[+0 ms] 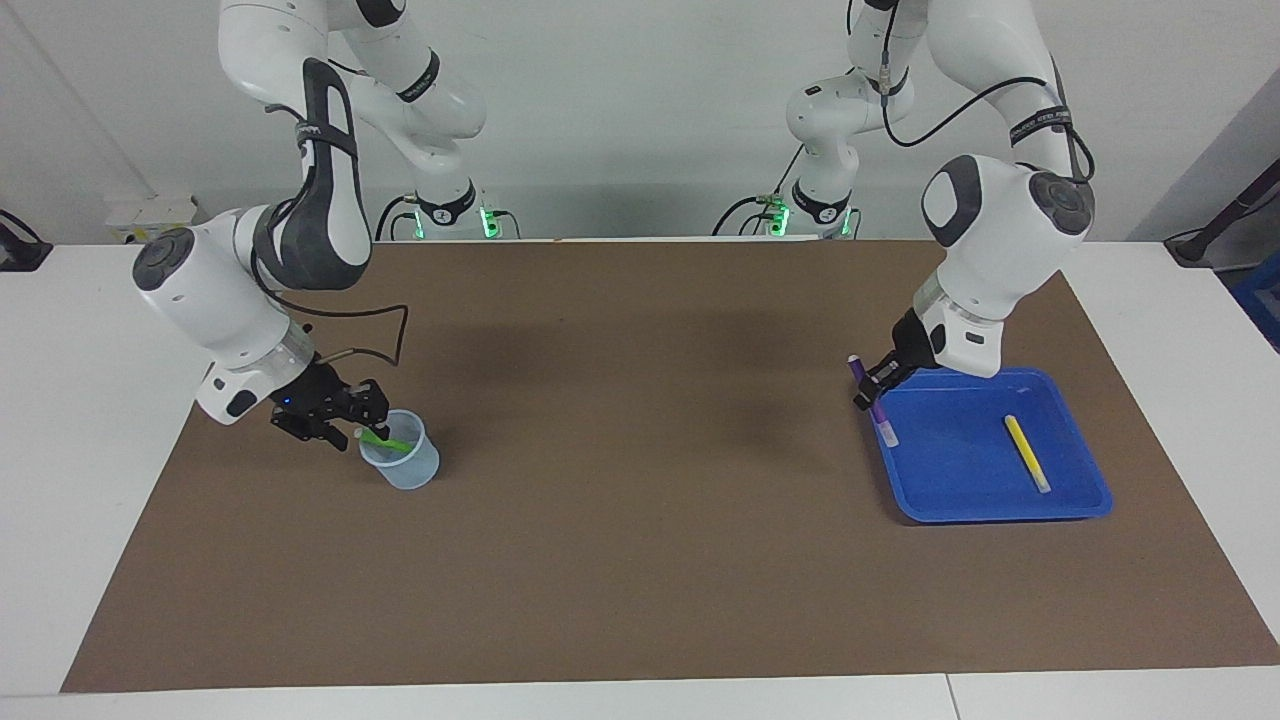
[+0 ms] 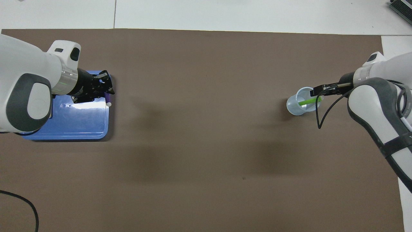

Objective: Right arm passes pens to left for tray arrangement
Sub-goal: 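Lower the purple pen into the blue tray with the left gripper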

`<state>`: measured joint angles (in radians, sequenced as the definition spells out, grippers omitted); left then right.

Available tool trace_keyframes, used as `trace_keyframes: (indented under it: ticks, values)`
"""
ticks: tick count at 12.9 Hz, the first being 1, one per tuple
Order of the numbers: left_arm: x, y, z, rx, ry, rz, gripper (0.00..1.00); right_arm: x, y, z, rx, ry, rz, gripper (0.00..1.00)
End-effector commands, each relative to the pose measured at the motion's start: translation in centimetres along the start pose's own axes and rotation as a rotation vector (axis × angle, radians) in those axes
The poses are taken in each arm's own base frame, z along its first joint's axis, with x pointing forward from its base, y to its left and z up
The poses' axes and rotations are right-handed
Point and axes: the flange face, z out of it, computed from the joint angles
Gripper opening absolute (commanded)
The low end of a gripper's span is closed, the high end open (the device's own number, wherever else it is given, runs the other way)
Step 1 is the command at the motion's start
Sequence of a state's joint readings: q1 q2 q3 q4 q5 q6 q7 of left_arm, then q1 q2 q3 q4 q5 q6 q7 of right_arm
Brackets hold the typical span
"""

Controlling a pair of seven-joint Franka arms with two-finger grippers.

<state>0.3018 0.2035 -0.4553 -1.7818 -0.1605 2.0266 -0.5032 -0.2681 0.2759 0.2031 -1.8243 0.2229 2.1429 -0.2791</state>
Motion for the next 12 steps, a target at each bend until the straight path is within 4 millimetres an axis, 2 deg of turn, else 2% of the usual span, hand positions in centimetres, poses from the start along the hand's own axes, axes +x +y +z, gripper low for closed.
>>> trace_keyframes:
  ticks: [1,3,4,6,7,9,10,11,12]
  values:
    - [0.6,-4.0,-0.8,0.097,0.034,0.142,0.0,-0.4,0.9,0.2,-0.015,-0.002,-0.016,0.45]
    - [1.4,-5.9,-0.4,0.132,0.038,0.226,0.0,-0.4,1.0,0.1,-0.016,-0.002,-0.015,0.44]
    - [2.2,-7.7,-0.4,0.152,0.052,0.258,0.0,-0.4,1.1,0.1,-0.016,0.0,-0.026,0.44]
    - [3.5,-9.9,-0.1,0.176,0.071,0.315,0.0,-1.0,1.1,0.8,-0.018,-0.007,-0.031,0.43]
    - [4.0,-10.6,0.3,0.187,0.075,0.338,0.0,-1.0,1.1,0.7,-0.019,-0.003,-0.032,0.4]
    - [5.6,-11.8,2.7,0.203,0.09,0.357,0.0,-1.1,1.1,0.9,-0.018,-0.007,-0.035,0.37]
    - [6.6,-13.6,3.7,0.204,0.107,0.351,0.0,-1.1,1.2,0.8,-0.019,-0.007,-0.033,0.34]
    - [7.3,-14.3,4.8,0.195,0.108,0.381,0.0,-1.1,1.2,0.8,-0.019,-0.007,-0.033,0.31]
    - [7.6,-14.9,5.4,0.193,0.097,0.416,0.0,-1.1,1.2,0.9,-0.018,-0.008,-0.035,0.23]
